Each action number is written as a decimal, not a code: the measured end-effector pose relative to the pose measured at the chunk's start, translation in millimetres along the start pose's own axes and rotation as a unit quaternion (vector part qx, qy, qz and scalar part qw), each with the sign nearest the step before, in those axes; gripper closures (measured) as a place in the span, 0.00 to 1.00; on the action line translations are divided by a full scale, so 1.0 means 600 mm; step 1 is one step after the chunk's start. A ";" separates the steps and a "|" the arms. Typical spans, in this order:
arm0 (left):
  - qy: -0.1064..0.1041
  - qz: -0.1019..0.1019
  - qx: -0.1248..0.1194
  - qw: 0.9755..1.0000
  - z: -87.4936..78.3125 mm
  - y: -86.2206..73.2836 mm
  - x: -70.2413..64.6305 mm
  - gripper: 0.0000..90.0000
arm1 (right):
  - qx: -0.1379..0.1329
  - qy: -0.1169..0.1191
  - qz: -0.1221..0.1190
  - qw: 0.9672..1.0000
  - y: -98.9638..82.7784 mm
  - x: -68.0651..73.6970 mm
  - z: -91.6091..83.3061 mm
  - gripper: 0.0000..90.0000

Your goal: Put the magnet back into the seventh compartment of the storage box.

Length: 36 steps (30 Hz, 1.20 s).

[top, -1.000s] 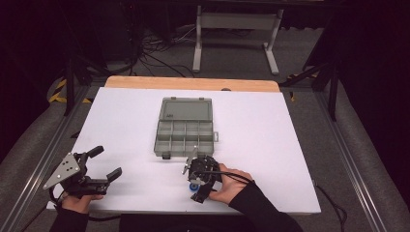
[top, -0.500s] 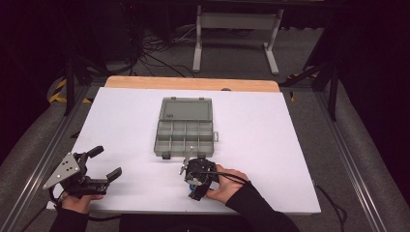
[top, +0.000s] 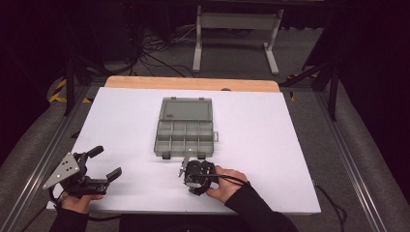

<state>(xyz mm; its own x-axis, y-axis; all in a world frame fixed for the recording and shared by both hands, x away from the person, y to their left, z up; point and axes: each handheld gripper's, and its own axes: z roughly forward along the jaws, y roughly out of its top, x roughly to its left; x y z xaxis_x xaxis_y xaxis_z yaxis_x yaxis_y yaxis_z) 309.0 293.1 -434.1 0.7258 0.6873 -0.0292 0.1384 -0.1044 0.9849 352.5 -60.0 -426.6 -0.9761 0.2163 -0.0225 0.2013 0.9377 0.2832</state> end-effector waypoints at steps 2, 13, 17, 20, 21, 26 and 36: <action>0.000 0.000 0.000 1.000 0.000 0.000 0.000 0.01 | -0.004 -0.001 0.000 1.000 0.000 0.000 -0.002 0.69; 0.001 -0.002 0.000 1.000 0.000 0.000 0.000 0.01 | -0.040 -0.001 0.009 0.999 -0.002 -0.006 -0.045 0.69; 0.001 0.001 0.000 1.000 0.000 0.000 0.000 0.01 | -0.050 -0.005 0.012 0.999 -0.003 -0.010 -0.060 0.69; 0.000 0.000 0.000 1.000 0.000 0.000 0.000 0.01 | -0.057 -0.003 0.016 0.998 -0.003 -0.012 -0.068 0.69; 0.001 -0.001 0.000 1.000 0.000 0.000 0.000 0.01 | -0.058 -0.004 0.017 0.998 -0.003 -0.012 -0.070 0.69; 0.001 0.000 0.000 1.000 0.000 0.000 0.000 0.01 | -0.070 -0.003 0.020 0.997 -0.006 -0.018 -0.082 0.69; 0.000 0.001 0.002 1.000 0.000 0.000 0.000 0.01 | -0.087 -0.008 0.027 0.996 -0.007 -0.029 -0.107 0.69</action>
<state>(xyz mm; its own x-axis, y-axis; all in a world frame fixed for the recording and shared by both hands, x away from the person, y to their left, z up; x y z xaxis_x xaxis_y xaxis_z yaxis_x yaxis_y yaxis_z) 309.0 293.4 -433.9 0.7261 0.6871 -0.0281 0.1400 -0.1078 0.9843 363.1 -85.0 -365.7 -0.9627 0.2701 -0.0170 0.2345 0.8639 0.4457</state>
